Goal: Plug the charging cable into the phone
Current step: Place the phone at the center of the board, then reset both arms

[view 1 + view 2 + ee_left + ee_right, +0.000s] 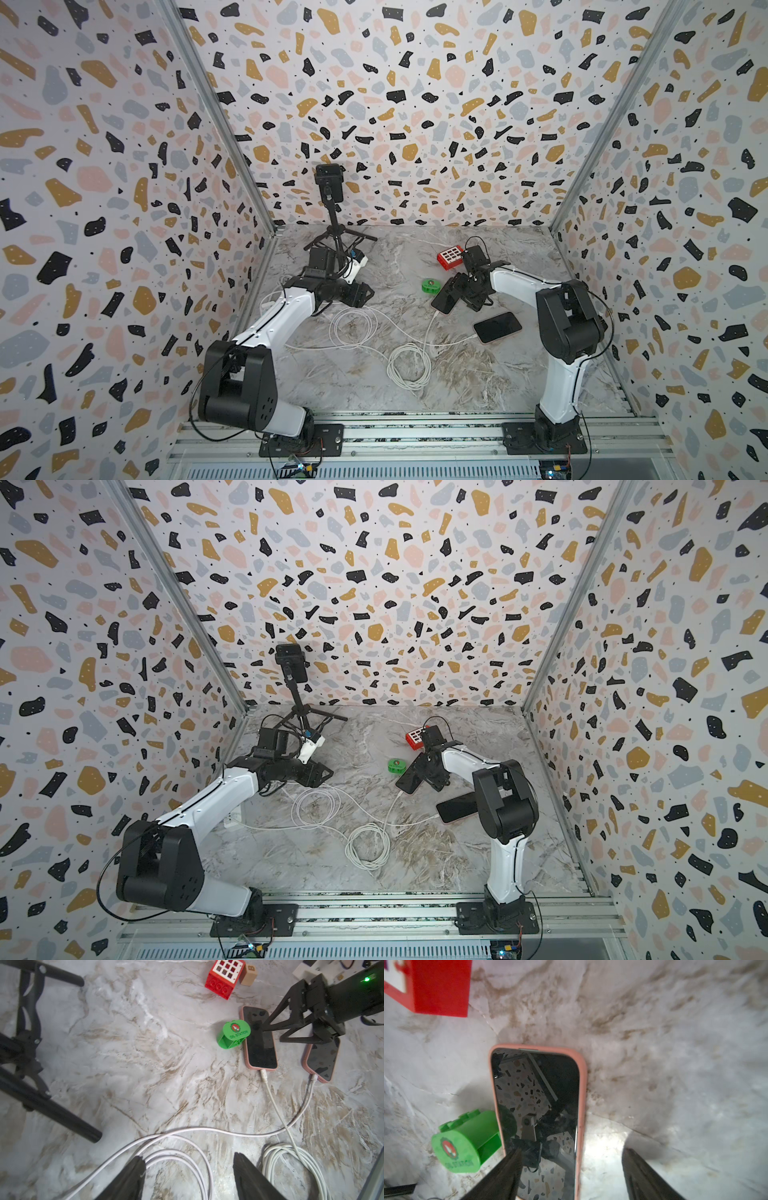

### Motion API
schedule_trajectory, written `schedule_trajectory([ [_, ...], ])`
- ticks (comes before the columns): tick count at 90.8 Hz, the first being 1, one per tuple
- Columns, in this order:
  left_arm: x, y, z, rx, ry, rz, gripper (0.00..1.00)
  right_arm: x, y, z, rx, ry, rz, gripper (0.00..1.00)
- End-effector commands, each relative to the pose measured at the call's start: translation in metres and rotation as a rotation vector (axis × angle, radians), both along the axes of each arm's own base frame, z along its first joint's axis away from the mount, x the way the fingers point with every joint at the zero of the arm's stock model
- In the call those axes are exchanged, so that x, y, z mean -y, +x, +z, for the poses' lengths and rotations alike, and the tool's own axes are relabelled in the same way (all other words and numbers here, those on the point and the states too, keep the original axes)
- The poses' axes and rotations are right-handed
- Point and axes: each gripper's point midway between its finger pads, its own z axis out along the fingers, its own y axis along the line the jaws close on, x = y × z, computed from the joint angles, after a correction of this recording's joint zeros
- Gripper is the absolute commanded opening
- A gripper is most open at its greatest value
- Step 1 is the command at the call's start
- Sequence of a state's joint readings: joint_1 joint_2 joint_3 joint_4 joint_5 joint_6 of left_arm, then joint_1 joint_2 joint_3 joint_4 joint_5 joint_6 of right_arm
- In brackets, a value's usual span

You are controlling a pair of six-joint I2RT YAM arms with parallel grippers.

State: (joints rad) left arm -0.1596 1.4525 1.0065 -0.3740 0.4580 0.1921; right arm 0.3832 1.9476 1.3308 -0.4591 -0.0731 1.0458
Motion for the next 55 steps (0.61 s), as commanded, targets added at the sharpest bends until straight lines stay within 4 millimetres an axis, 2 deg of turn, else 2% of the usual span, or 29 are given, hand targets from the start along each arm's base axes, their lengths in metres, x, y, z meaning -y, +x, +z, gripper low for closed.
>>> schedule_trajectory([
  [1,-0.020,0.003,0.001,0.044,0.046,0.059,0.71,0.011,0.011,0.056,0.133,-0.042,0.021,0.90],
  [9,-0.034,0.004,-0.009,0.048,0.092,0.117,0.71,0.019,0.012,0.092,0.240,-0.093,0.092,0.99],
  [19,-0.048,0.007,-0.016,0.087,0.114,0.185,0.71,0.043,0.005,0.136,0.387,-0.248,0.196,1.00],
  [28,-0.057,0.013,-0.018,0.140,0.133,0.226,0.72,0.072,-0.011,0.165,0.482,-0.471,0.346,1.00],
  [36,-0.063,0.018,-0.016,0.170,0.143,0.262,0.72,0.099,-0.032,0.171,0.495,-0.651,0.434,1.00],
  [44,-0.073,0.025,-0.014,0.201,0.163,0.335,0.81,0.131,-0.052,0.171,0.486,-0.766,0.441,1.00],
  [49,-0.080,0.029,-0.011,0.239,0.178,0.373,0.85,0.143,-0.060,0.167,0.517,-0.791,0.459,1.00],
  [52,-0.086,0.033,-0.007,0.278,0.182,0.411,0.86,0.147,-0.067,0.156,0.536,-0.811,0.498,1.00],
  [55,-0.090,0.034,-0.008,0.296,0.173,0.448,0.90,0.149,-0.067,0.159,0.626,-0.830,0.489,1.00],
])
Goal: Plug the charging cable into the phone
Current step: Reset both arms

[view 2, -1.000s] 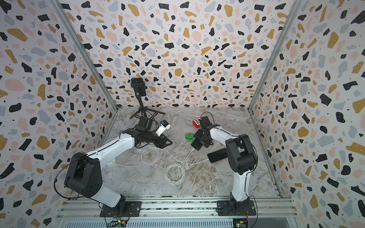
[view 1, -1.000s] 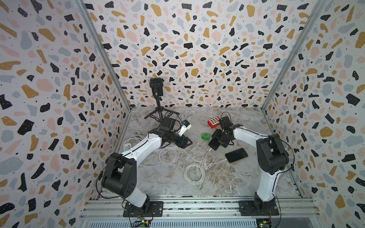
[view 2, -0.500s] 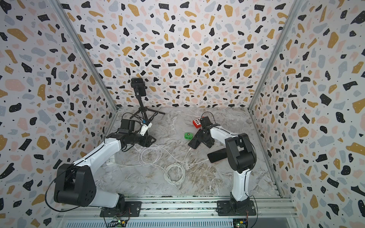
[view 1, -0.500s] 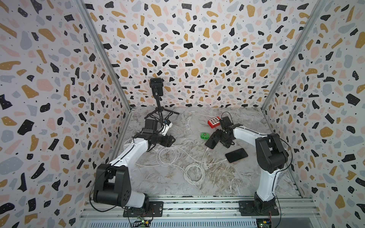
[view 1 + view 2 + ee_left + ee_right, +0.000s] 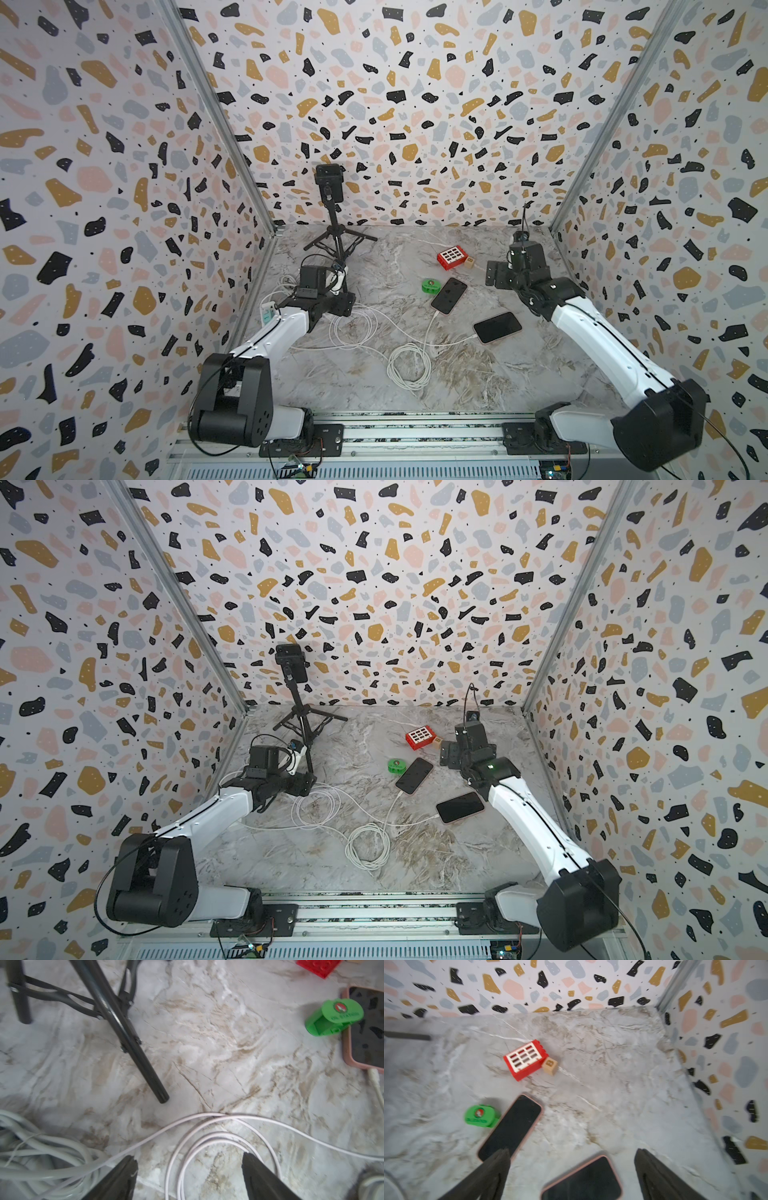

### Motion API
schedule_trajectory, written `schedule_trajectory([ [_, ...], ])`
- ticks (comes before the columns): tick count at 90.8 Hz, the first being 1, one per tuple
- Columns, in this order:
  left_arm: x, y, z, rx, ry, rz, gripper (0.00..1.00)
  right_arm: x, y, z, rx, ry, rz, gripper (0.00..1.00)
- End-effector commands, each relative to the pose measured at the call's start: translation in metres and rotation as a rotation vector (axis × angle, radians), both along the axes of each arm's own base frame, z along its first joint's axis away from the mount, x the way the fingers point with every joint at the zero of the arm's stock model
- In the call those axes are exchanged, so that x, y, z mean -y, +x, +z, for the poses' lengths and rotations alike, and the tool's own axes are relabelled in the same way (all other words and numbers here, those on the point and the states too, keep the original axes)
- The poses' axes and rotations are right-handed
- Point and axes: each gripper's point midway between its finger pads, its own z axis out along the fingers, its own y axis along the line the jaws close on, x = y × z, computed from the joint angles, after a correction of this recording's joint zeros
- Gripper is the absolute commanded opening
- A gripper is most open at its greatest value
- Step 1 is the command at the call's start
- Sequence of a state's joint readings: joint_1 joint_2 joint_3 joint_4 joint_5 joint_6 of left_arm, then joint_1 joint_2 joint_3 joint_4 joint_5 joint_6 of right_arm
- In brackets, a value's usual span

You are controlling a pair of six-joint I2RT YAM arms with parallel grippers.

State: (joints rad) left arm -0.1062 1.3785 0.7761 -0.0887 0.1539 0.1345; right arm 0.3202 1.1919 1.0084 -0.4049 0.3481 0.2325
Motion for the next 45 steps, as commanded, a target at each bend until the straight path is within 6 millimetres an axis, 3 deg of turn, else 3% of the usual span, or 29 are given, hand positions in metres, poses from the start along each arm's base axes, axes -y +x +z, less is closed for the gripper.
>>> schedule_trajectory([
  [1,-0.023,0.020,0.025,0.181,0.010,0.145,0.91,0.029,-0.017,-0.026,0.058,-0.213,0.079,1.00],
  [9,-0.034,0.024,0.030,0.252,-0.004,0.226,0.97,0.039,-0.021,-0.029,0.203,-0.168,0.087,1.00],
  [20,-0.044,0.026,0.035,0.302,0.036,0.271,1.00,0.049,-0.024,-0.055,0.267,-0.116,0.088,1.00],
  [29,-0.043,0.023,0.032,0.312,0.044,0.253,1.00,0.048,-0.019,-0.064,0.390,-0.080,0.100,1.00],
  [45,-0.047,0.017,0.026,0.332,0.042,0.252,1.00,0.043,0.000,-0.085,0.419,-0.022,0.166,1.00],
])
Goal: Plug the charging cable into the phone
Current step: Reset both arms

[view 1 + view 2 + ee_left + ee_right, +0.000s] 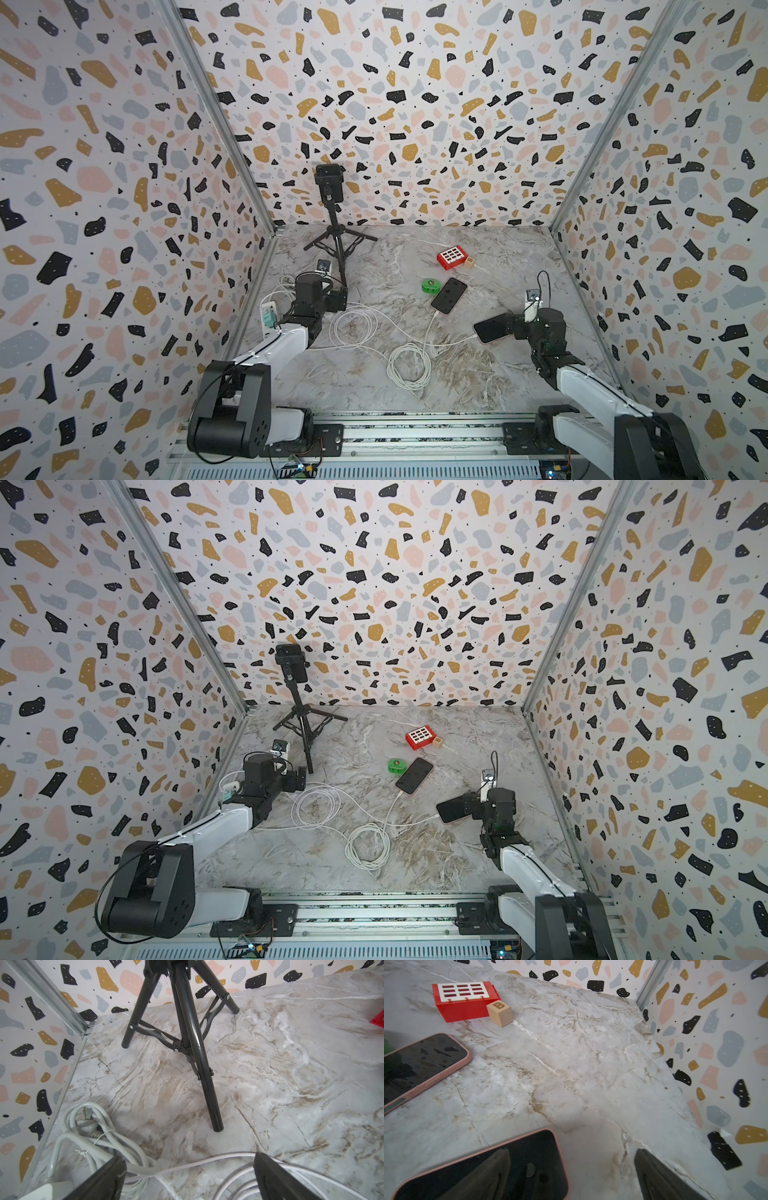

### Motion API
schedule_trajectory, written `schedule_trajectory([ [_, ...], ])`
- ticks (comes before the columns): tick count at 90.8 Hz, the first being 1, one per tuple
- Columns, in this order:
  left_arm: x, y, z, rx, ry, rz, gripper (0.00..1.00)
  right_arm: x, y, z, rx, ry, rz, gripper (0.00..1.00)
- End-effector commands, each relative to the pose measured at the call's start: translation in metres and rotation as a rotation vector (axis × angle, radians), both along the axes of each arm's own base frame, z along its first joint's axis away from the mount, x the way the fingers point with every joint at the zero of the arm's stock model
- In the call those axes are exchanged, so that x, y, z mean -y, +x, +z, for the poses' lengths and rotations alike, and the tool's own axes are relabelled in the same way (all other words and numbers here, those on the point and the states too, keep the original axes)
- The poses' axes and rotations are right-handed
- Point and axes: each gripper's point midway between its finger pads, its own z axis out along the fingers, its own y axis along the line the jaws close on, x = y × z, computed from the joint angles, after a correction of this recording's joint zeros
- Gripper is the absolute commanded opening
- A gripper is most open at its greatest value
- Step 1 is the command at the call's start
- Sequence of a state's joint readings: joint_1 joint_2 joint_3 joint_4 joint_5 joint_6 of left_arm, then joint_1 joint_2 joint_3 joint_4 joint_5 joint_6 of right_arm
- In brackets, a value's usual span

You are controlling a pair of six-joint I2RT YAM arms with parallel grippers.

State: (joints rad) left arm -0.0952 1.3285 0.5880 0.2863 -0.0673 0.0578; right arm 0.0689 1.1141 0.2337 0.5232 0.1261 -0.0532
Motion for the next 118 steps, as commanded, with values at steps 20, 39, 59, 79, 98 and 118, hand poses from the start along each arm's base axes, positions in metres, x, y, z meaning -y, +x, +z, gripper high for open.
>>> schedule_trajectory([
  [20,-0.007,-0.005,0.007,0.137,-0.035,-0.002,1.00,-0.013,0.053,0.002,0.177,0.114,0.130,1.00],
  [39,-0.001,-0.011,-0.015,0.149,-0.032,-0.045,1.00,-0.006,0.055,-0.005,0.116,0.112,0.080,1.00],
  [59,0.003,-0.008,-0.024,0.204,-0.039,-0.068,1.00,0.006,0.059,-0.007,0.081,0.105,0.008,1.00],
  [79,0.001,-0.010,-0.026,0.173,-0.036,-0.057,1.00,0.004,0.059,-0.007,0.074,0.104,0.015,1.00],
  [98,-0.006,-0.009,-0.024,0.176,-0.036,-0.015,1.00,0.004,0.059,-0.007,0.076,0.105,0.017,1.00],
  [118,-0.011,-0.008,-0.025,0.166,-0.034,0.022,1.00,0.005,0.059,-0.006,0.079,0.105,0.016,1.00],
])
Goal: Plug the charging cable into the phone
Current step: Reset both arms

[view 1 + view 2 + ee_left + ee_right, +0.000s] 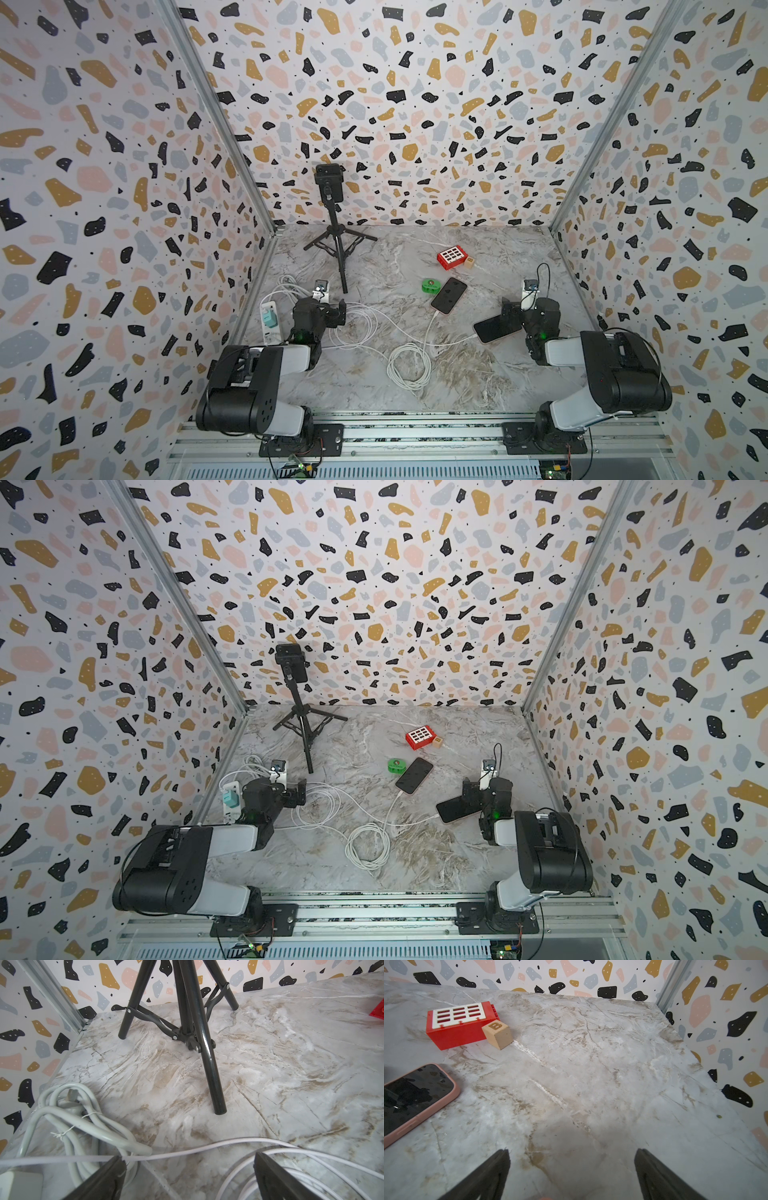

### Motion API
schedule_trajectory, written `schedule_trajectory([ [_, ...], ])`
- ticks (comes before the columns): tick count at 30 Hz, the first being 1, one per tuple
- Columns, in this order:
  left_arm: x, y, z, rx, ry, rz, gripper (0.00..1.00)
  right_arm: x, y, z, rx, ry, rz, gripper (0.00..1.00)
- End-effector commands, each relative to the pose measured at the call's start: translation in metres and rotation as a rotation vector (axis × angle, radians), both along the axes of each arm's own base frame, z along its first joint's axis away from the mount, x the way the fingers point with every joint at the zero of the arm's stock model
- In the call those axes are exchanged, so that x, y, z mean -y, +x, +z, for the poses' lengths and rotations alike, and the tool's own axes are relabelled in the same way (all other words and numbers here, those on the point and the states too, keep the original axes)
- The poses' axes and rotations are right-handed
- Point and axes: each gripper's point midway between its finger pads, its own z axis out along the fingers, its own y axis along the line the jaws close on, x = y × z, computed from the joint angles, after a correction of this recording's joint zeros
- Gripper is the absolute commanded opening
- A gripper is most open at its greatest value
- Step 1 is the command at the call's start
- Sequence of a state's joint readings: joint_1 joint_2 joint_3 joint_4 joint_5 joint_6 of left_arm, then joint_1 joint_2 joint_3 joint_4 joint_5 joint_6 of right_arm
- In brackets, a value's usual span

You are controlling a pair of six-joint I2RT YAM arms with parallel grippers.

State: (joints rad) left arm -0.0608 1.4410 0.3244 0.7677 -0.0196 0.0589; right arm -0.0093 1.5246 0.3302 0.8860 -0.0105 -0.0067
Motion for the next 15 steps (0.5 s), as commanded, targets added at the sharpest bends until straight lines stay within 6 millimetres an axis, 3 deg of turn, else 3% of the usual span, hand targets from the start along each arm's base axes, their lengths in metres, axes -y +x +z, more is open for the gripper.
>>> schedule_trajectory([
  [1,-0.0045,0.0107,0.0198,0.063,-0.007,0.029,1.00,0.0018,0.0060,0.0116,0.031,0.004,-0.010,1.00],
  [15,-0.0056,0.0099,0.0199,0.065,-0.005,0.034,1.00,0.0016,0.0064,0.0124,0.034,0.003,-0.009,1.00],
])
